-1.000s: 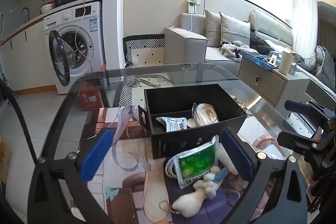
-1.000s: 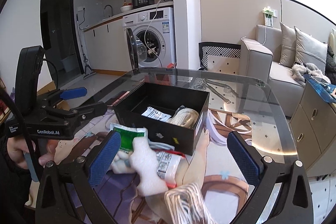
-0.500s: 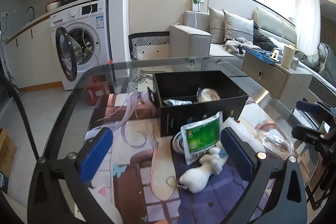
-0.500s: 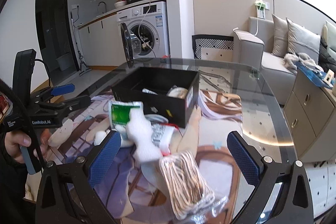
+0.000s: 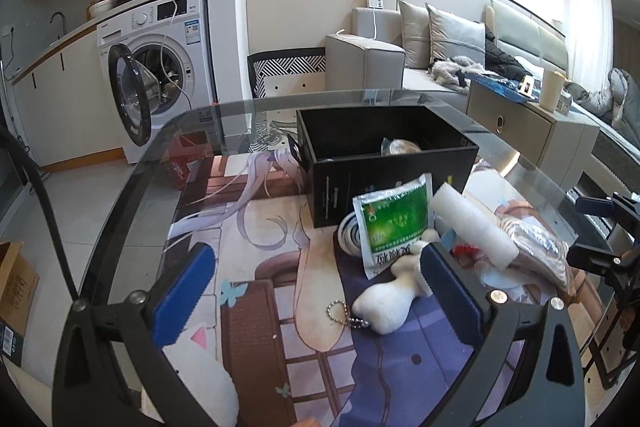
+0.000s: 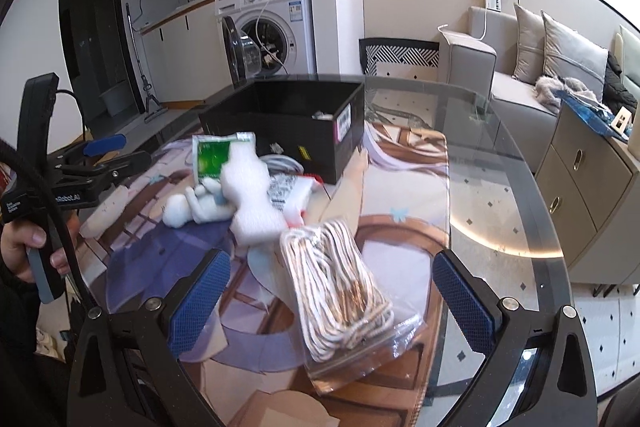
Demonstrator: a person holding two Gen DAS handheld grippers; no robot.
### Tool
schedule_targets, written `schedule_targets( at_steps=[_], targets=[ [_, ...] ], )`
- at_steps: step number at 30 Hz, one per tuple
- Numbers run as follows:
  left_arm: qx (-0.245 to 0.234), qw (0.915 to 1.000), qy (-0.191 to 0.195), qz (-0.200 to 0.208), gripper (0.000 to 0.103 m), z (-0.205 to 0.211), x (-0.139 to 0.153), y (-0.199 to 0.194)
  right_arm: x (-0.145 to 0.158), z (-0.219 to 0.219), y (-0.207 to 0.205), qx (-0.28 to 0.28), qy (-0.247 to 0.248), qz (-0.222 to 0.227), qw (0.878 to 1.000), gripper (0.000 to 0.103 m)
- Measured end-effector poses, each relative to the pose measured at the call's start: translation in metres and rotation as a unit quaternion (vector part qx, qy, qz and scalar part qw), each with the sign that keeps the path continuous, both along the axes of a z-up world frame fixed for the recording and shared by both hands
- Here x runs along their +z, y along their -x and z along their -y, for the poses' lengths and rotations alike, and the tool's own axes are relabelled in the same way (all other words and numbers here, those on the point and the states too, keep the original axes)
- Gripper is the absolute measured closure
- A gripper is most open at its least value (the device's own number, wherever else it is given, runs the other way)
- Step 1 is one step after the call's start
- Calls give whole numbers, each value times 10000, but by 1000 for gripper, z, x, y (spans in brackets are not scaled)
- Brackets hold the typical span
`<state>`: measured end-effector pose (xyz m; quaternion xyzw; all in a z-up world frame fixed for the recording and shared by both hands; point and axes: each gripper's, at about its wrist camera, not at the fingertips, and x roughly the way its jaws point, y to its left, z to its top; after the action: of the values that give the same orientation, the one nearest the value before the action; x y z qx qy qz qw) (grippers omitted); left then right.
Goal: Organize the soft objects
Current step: 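Open the left gripper to drop the pouch in the box while the right gripper sets the rope bag down, then move the right gripper back over the white rope zip bag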
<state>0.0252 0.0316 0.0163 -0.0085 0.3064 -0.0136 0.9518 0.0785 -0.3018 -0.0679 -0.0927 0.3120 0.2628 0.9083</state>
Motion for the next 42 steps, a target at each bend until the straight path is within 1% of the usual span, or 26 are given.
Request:
schedule_targets(
  at_steps=[6,13,22,29,34,39,42],
  targets=[
    [-163,9997,-136,-148,0,8,-9,-4,-10,1,-4,-21,78,-150,9999,0],
    [-318,9989,-205,-287,0,13,-16,-6,-18,1,-11,0,106,-241,9997,0],
    [-328,9983,-241,-429,0,14,-25,-10,-27,-2,-27,133,90,-511,9986,0],
    [-295,9984,-196,-445,0,9,-27,-12,-40,-13,-37,327,224,-785,9961,0],
    [-277,9985,-169,-432,0,8,-27,-13,-46,-22,-36,510,356,-834,9946,0],
    [-289,9985,-160,-427,0,7,-28,-13,-46,-29,-29,846,369,-897,9917,1],
    [-287,9985,-153,-432,0,7,-28,-12,-46,-30,-28,880,347,-903,9914,1]
  ],
)
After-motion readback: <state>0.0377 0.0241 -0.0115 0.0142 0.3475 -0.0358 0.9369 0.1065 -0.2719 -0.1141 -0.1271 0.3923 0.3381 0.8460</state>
